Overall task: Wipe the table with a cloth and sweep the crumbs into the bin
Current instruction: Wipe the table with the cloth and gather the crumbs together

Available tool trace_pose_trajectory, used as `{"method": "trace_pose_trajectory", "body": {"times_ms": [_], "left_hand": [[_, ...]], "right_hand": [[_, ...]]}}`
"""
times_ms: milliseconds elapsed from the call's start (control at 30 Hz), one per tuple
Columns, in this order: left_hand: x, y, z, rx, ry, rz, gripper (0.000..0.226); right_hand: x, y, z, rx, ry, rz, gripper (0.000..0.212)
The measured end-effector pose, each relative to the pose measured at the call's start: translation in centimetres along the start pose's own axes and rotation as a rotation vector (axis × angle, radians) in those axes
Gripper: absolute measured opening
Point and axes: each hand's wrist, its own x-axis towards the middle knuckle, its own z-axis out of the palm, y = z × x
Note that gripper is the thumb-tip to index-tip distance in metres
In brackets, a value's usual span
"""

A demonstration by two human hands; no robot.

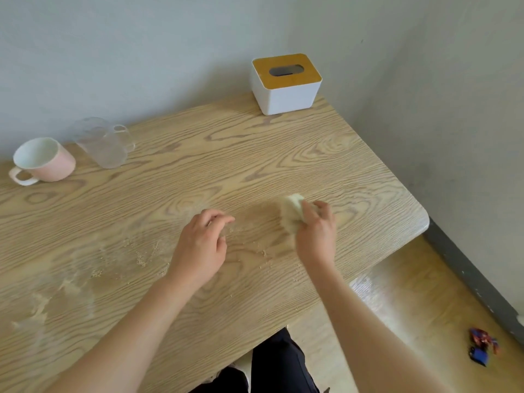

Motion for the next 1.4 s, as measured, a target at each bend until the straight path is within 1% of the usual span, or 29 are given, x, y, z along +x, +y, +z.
{"method": "trace_pose_trajectory", "body": {"times_ms": [100, 167, 200, 300, 400, 467, 533, 567, 600, 700, 733, 800, 867, 933, 1000, 1033, 1133, 1200, 1233, 1300, 1333, 1400], "left_hand": [[-0.4, -0.2, 0.2, -0.009, 0.008, 0.001, 0.040], [-0.7, -0.4, 0.2, -0.017, 0.007, -0.020, 0.041], [-0.9, -0.6, 0.1, -0.017, 0.007, -0.030, 0.041], [-1.5, -1.3, 0.0, -0.015, 0.012, -0.045, 0.042], [-2.0, -1.7, -0.1, -0.013, 0.002, -0.069, 0.040], [-2.2, -1.4, -0.2, -0.011, 0.002, -0.077, 0.039], [-2.2, -1.2, -0.4, -0.005, 0.002, -0.071, 0.039], [-2.2, -1.1, -0.5, -0.006, 0.005, -0.070, 0.038], [-2.2, -1.1, -0.6, -0.012, 0.007, -0.073, 0.038], [-2.0, -0.8, -0.6, -0.038, -0.002, -0.074, 0.038], [-2.0, -0.5, -0.5, -0.048, -0.008, -0.066, 0.039], [-1.9, 0.3, 0.0, -0.074, -0.017, -0.050, 0.039], [-1.7, 1.0, 0.4, -0.100, -0.011, -0.030, 0.040], [-1.6, 1.3, 0.6, -0.123, -0.009, -0.013, 0.040], [-1.5, 1.2, 0.6, -0.130, -0.010, -0.015, 0.040], [-1.5, 1.0, 0.6, -0.135, -0.007, -0.020, 0.040], [-1.7, 0.3, 0.3, -0.129, 0.004, -0.035, 0.040], [-2.0, -0.2, -0.1, -0.118, 0.011, -0.047, 0.039], [-2.2, -0.5, -0.3, -0.113, 0.013, -0.054, 0.038], [-2.7, -1.0, -0.7, -0.096, 0.011, -0.073, 0.037], [-2.9, -1.3, -0.9, -0.087, 0.010, -0.082, 0.037], [-3.2, -1.7, -1.3, -0.077, 0.012, -0.092, 0.037]], "right_hand": [[2.8, 4.3, -2.4, -0.095, 0.017, 0.205, 0.042], [3.7, 6.0, -2.8, -0.195, -0.047, 0.297, 0.039], [3.8, 6.1, -2.5, -0.246, -0.094, 0.311, 0.039], [2.2, 4.3, -0.2, -0.306, -0.160, 0.251, 0.048], [-0.5, 0.5, 2.7, -0.285, -0.192, 0.095, 0.053], [-2.1, -2.4, 4.1, -0.227, -0.249, -0.025, 0.051], [-2.8, -4.5, 4.5, -0.103, -0.315, -0.082, 0.044], [-2.7, -5.0, 4.3, -0.032, -0.317, -0.080, 0.044], [-2.4, -5.1, 3.9, 0.022, -0.283, -0.071, 0.046], [-1.5, -3.3, 1.9, 0.068, -0.064, -0.021, 0.047], [-1.4, -2.2, 1.1, 0.067, -0.012, 0.017, 0.045], [-1.4, 0.0, -0.5, 0.062, 0.033, 0.137, 0.038], [-2.1, 2.0, -1.8, -0.009, 0.014, 0.254, 0.033], [-3.7, 3.4, -2.4, -0.142, -0.084, 0.327, 0.035], [-5.6, 4.2, -2.2, -0.234, -0.183, 0.335, 0.038], [-6.5, 4.0, -1.9, -0.252, -0.200, 0.329, 0.039], [-8.2, 1.8, 0.1, -0.205, -0.197, 0.304, 0.043], [-8.4, -0.5, 1.8, -0.167, -0.203, 0.243, 0.046], [-8.3, -1.8, 2.7, -0.144, -0.220, 0.204, 0.045], [-7.7, -4.0, 3.8, -0.060, -0.236, 0.148, 0.035], [-7.3, -4.8, 3.9, -0.006, -0.223, 0.144, 0.029], [-6.1, -5.7, 3.1, 0.108, -0.156, 0.183, 0.028]]}}
